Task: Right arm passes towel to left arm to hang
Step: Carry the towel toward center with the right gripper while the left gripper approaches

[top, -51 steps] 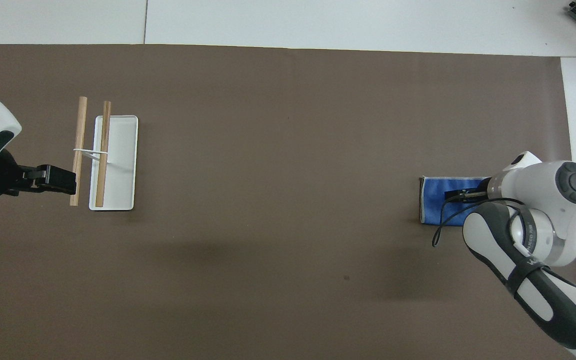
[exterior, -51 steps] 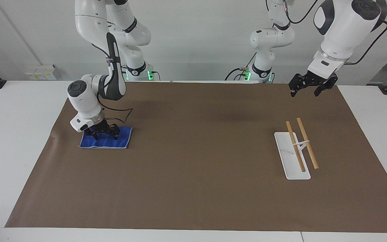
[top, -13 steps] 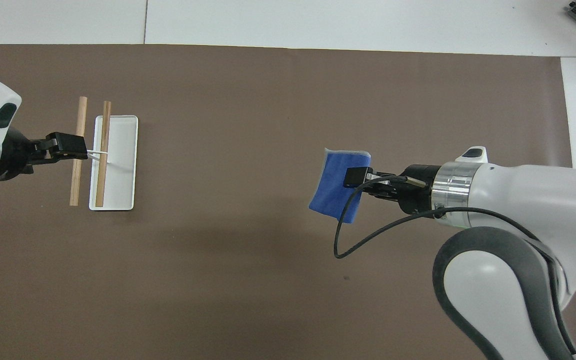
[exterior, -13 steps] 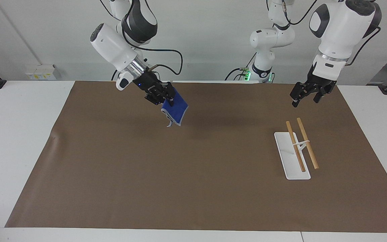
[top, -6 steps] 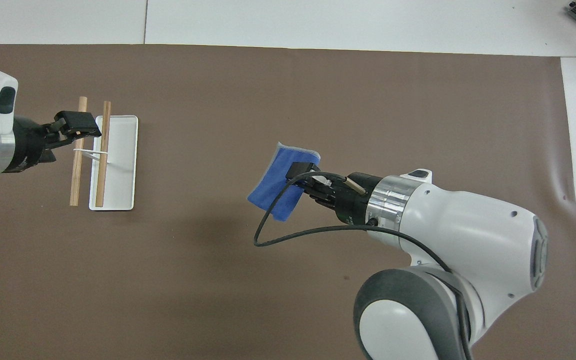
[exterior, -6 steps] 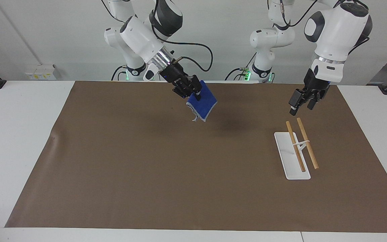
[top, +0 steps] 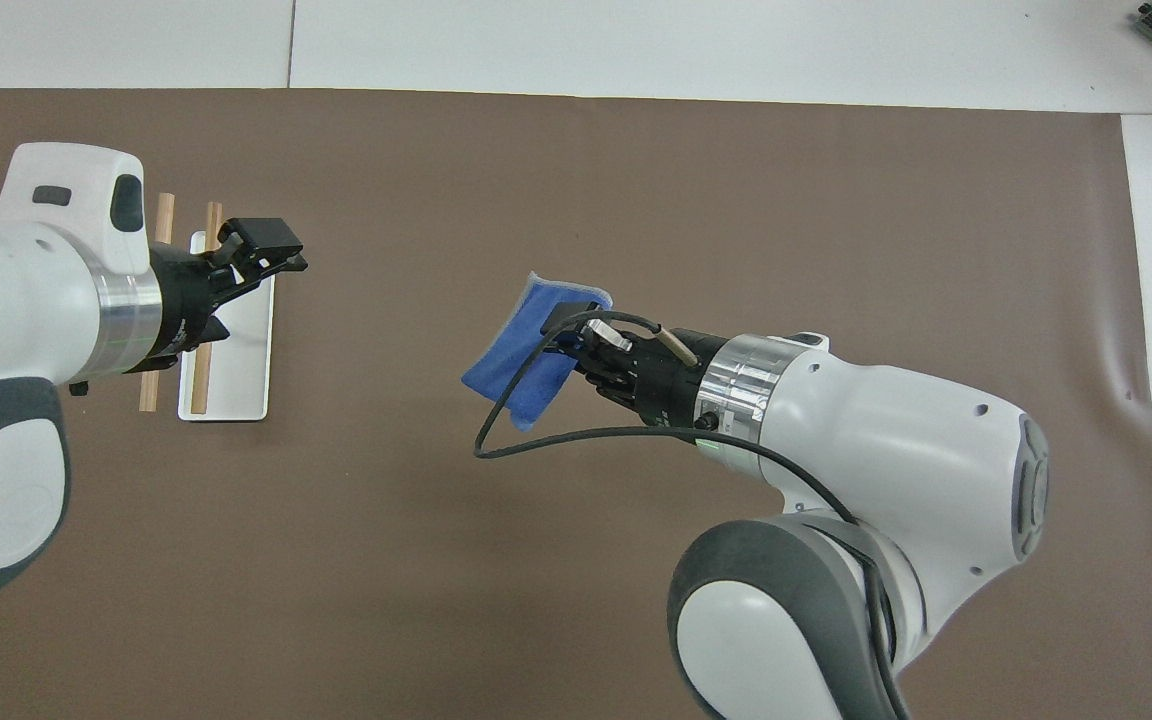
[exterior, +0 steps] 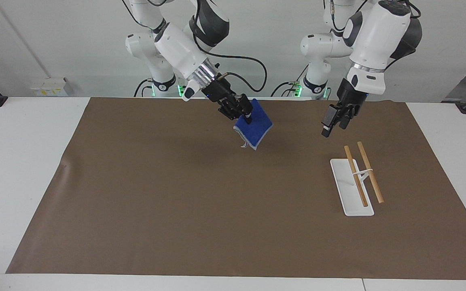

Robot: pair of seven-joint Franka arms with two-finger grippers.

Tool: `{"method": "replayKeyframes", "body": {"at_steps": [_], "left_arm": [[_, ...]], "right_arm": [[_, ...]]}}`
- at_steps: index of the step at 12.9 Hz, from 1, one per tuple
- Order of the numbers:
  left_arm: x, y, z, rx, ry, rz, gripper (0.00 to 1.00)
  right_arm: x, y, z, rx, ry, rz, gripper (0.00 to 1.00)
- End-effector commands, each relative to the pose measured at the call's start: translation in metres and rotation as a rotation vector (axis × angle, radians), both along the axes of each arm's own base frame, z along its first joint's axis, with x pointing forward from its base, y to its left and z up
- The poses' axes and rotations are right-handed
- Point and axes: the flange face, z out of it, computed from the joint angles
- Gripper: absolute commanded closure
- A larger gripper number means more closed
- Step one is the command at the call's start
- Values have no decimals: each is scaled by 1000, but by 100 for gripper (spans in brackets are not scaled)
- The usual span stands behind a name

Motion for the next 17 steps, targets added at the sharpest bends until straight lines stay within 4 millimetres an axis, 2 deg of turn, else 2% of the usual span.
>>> {"method": "replayKeyframes", "body": {"at_steps": [1,5,7,9,11,13,15,17], "left_arm": [[-21,-13,-7,-75,-19,116,0],[-58,-42,-30,-118,34,202,0],[-61,-47,-30,-156,60,315,0],[-69,-62,-29,-189,91,408,0],[-69,-65,-25,-233,124,549,0],[-65,-69,-17,-251,125,574,0],[-69,-71,-20,-233,147,570,0],[-75,-84,-18,-287,171,594,0]], "right_arm": [[1,4,2,26,17,-11,100],[0,7,2,33,35,-9,100],[1,6,3,39,43,-19,100],[1,6,3,39,45,-19,100],[1,6,4,39,44,-19,100],[1,5,3,39,48,-16,100],[2,3,3,38,50,-15,100],[2,1,5,39,48,-17,100]]}}
